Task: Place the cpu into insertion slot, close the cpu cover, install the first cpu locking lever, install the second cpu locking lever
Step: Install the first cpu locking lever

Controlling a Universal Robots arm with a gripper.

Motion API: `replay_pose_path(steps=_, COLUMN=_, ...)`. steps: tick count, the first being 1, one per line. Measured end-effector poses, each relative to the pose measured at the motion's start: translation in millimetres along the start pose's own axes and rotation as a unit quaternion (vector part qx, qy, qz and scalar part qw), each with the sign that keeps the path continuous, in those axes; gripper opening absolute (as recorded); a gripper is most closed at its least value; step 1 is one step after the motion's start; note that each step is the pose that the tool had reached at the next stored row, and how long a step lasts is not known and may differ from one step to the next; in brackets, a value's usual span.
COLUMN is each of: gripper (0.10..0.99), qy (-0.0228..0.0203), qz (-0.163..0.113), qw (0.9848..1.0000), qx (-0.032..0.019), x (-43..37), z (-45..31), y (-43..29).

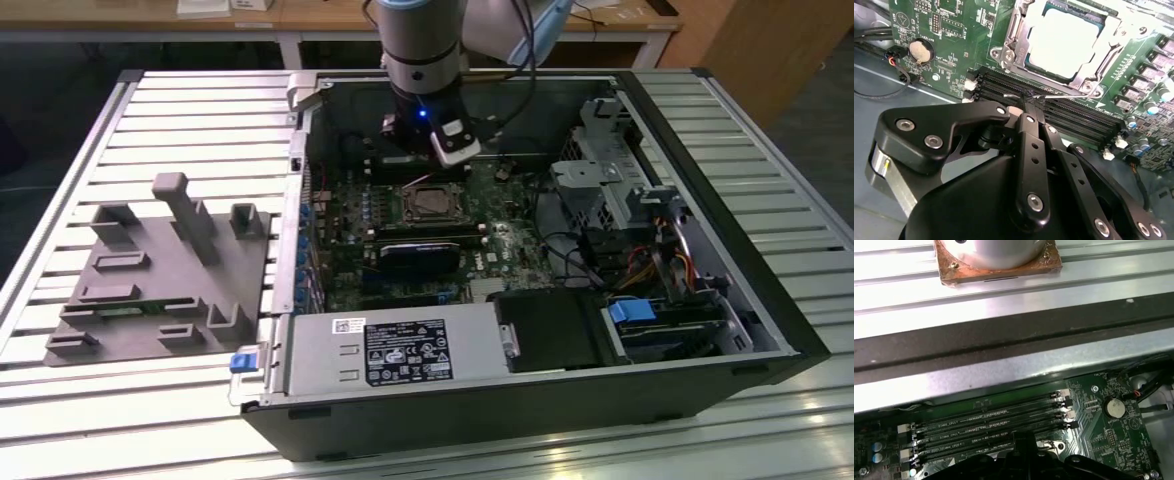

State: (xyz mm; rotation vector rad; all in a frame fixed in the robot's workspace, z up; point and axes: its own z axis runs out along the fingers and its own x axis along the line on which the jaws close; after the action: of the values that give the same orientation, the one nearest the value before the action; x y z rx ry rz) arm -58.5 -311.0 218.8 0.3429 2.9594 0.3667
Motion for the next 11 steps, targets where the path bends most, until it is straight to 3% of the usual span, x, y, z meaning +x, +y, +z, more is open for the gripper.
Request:
replay_pose_path(steps=4, gripper=0.102, qy=-0.0030, qz=0.006, qw=1.0000, qx=0.0006, x=0.5, z=1.8, y=0.7)
replay_pose_path(steps=11, gripper=0.102, qy=-0.0130, qz=0.023, qw=0.9996, qx=0.0036, x=1.2, z=5.9, y=0.4)
